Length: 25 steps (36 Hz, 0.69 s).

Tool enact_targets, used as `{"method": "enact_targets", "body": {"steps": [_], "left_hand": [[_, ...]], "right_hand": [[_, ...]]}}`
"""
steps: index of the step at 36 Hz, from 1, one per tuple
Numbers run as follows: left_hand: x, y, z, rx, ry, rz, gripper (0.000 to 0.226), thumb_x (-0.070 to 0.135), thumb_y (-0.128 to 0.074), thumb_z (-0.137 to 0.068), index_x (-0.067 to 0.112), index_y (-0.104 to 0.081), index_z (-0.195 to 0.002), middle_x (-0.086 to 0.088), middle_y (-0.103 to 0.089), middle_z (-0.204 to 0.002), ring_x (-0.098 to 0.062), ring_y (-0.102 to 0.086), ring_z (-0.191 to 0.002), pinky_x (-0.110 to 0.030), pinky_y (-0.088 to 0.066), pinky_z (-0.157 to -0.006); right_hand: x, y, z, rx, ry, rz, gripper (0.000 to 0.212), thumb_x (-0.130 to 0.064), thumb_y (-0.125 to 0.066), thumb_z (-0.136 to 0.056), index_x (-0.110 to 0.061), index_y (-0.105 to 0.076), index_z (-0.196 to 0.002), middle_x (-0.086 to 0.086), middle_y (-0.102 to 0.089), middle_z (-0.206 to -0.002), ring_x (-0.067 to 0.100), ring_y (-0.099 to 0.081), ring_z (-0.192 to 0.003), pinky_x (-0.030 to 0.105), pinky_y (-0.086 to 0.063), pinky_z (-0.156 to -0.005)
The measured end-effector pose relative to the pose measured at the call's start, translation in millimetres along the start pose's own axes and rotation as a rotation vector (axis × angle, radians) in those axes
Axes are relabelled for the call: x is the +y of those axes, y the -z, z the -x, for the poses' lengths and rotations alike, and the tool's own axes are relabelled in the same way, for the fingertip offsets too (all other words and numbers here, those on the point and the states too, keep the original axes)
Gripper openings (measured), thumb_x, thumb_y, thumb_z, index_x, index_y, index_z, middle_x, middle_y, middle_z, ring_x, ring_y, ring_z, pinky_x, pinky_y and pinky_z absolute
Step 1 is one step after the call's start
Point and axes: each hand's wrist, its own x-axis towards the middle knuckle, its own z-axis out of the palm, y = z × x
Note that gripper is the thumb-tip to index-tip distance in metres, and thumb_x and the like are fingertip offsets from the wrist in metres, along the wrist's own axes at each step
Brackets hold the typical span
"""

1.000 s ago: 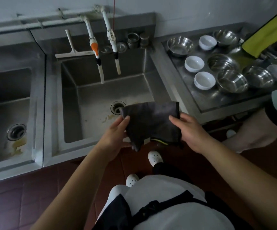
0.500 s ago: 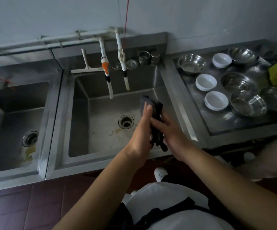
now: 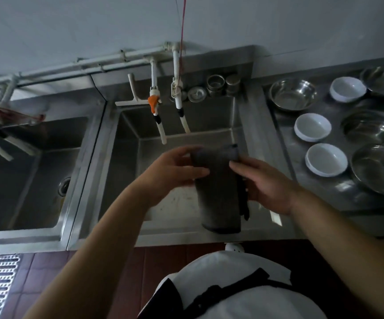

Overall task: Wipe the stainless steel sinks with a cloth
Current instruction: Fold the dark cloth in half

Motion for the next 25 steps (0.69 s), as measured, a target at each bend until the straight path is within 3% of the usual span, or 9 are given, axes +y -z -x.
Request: {"method": "enact_targets", "body": {"steps": [4,7,9,13,15,17,20,25], "left_hand": [[-25.1,-14.6,-24.4,0.185,0.064,0.053,0.035,-0.002,-0.07,-0.083,0.016,-0.069,-0.112,-0.006,-0.073,-0.106,-0.021,-0.072,-0.097,-0.03,-0.059,-0.074],[-43.7,-17.6,-30.5,0.255,0.102,0.179,0.027,0.002,-0.07,-0.085,0.019,-0.071,-0.106,-0.003,-0.072,-0.102,-0.019,-0.071,-0.095,-0.033,-0.059,-0.074],[-55.4,-17.8,-30.8,0.256,0.144,0.222,0.022,0.005,-0.07,-0.085,0.018,-0.07,-0.103,-0.004,-0.07,-0.102,-0.02,-0.07,-0.096,-0.037,-0.059,-0.075],[-69.9,-10.1,-28.3,0.201,0.183,0.205,0.032,0.0,-0.073,-0.076,0.018,-0.065,-0.102,-0.016,-0.068,-0.106,-0.026,-0.069,-0.095,-0.041,-0.058,-0.084],[-74.7,-0.9,-26.7,0.094,0.216,0.084,0.055,-0.001,-0.075,-0.07,0.025,-0.061,-0.116,-0.021,-0.066,-0.112,-0.035,-0.067,-0.102,-0.046,-0.057,-0.088],[-80.8,6.4,-26.9,0.013,0.242,-0.004,0.068,0.0,-0.079,-0.068,0.032,-0.059,-0.124,-0.016,-0.066,-0.11,-0.033,-0.067,-0.102,-0.043,-0.058,-0.086],[-89.0,13.2,-29.7,0.004,0.192,-0.26,0.044,0.008,-0.084,-0.07,0.025,-0.068,-0.106,0.003,-0.07,-0.093,-0.011,-0.067,-0.09,-0.03,-0.057,-0.081],[-108.1,41.3,-36.4,0.035,0.192,-0.341,0.03,0.007,-0.08,-0.071,0.021,-0.067,-0.094,0.01,-0.065,-0.075,-0.007,-0.062,-0.07,-0.039,-0.056,-0.068]], "right_hand": [[22.4,24.1,-5.2,0.007,-0.07,0.022,0.035,-0.041,-0.071,-0.084,-0.039,-0.069,-0.118,0.0,-0.073,-0.115,0.017,-0.071,-0.105,0.03,-0.058,-0.079],[37.9,36.2,-10.7,0.01,-0.078,0.113,0.057,-0.021,-0.084,-0.077,-0.037,-0.063,-0.128,-0.001,-0.073,-0.115,0.016,-0.07,-0.107,0.028,-0.059,-0.08],[48.1,36.8,-16.2,0.051,-0.07,0.229,0.062,-0.006,-0.082,-0.078,-0.029,-0.059,-0.132,-0.002,-0.073,-0.112,0.015,-0.069,-0.108,0.027,-0.059,-0.08],[57.7,35.7,-27.0,0.066,-0.042,0.403,0.05,0.008,-0.071,-0.081,-0.018,-0.065,-0.124,0.001,-0.073,-0.112,0.016,-0.068,-0.109,0.045,-0.055,-0.095],[57.6,34.8,-33.3,0.005,-0.063,0.517,0.049,0.006,-0.069,-0.08,-0.023,-0.069,-0.12,-0.003,-0.074,-0.107,0.013,-0.068,-0.105,0.047,-0.054,-0.094],[57.4,32.1,-40.3,-0.057,-0.094,0.632,0.049,-0.001,-0.069,-0.079,-0.034,-0.07,-0.116,-0.01,-0.074,-0.103,0.006,-0.069,-0.099,0.043,-0.055,-0.091],[56.4,22.3,-52.5,-0.116,-0.142,0.758,0.042,-0.013,-0.073,-0.08,-0.039,-0.069,-0.113,-0.015,-0.073,-0.104,0.002,-0.067,-0.099,0.039,-0.055,-0.091],[55.5,1.7,-85.4,-0.081,-0.19,0.969,0.029,-0.022,-0.077,-0.079,-0.031,-0.07,-0.106,-0.012,-0.07,-0.099,0.007,-0.064,-0.094,0.038,-0.054,-0.085]]}}
